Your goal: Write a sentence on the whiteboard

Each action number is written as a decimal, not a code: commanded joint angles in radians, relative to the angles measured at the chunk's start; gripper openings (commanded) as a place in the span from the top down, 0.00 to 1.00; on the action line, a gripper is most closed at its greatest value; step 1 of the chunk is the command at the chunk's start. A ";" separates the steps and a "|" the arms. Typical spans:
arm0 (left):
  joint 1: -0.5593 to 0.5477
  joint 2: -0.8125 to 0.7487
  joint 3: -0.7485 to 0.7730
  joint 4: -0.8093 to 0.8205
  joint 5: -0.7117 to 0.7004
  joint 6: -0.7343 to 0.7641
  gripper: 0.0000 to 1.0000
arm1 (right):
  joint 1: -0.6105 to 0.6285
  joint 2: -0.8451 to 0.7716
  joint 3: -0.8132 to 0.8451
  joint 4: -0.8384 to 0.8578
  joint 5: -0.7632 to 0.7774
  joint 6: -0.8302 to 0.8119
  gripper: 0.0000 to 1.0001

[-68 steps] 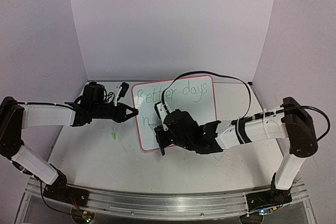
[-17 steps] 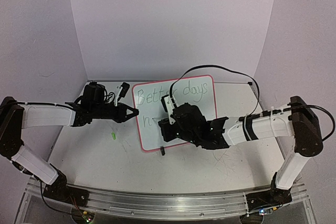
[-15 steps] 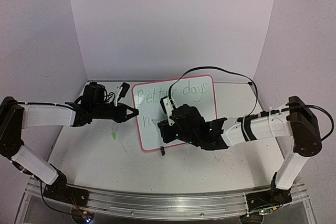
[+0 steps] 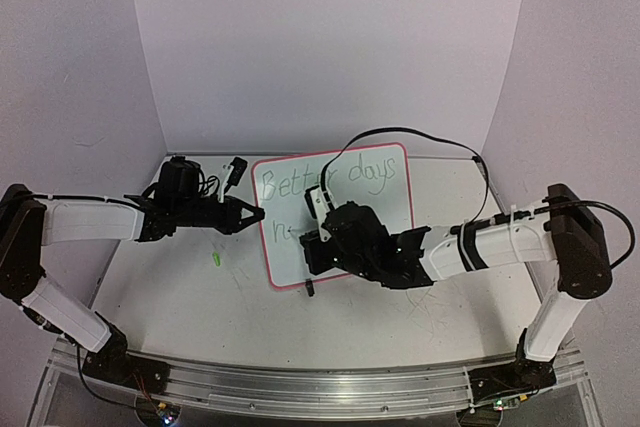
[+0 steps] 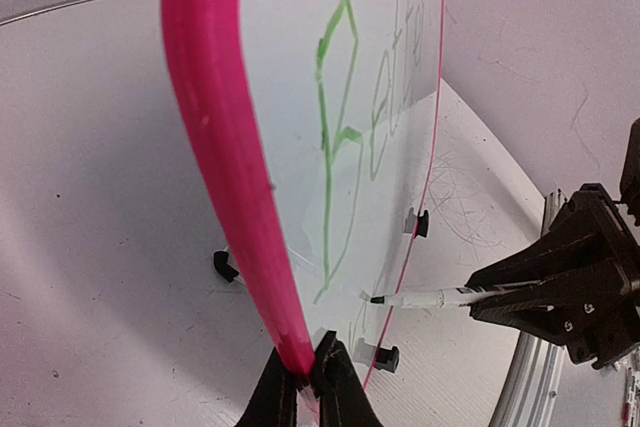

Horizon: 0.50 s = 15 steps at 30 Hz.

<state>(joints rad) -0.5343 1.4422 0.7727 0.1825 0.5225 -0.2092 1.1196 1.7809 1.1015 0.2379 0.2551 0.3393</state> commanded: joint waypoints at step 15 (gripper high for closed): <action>-0.012 0.027 0.030 -0.038 -0.093 0.073 1.00 | -0.013 -0.012 0.037 -0.005 0.131 0.001 1.00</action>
<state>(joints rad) -0.5343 1.4429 0.7731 0.1825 0.5201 -0.2092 1.1248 1.7760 1.1012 0.2375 0.3209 0.3622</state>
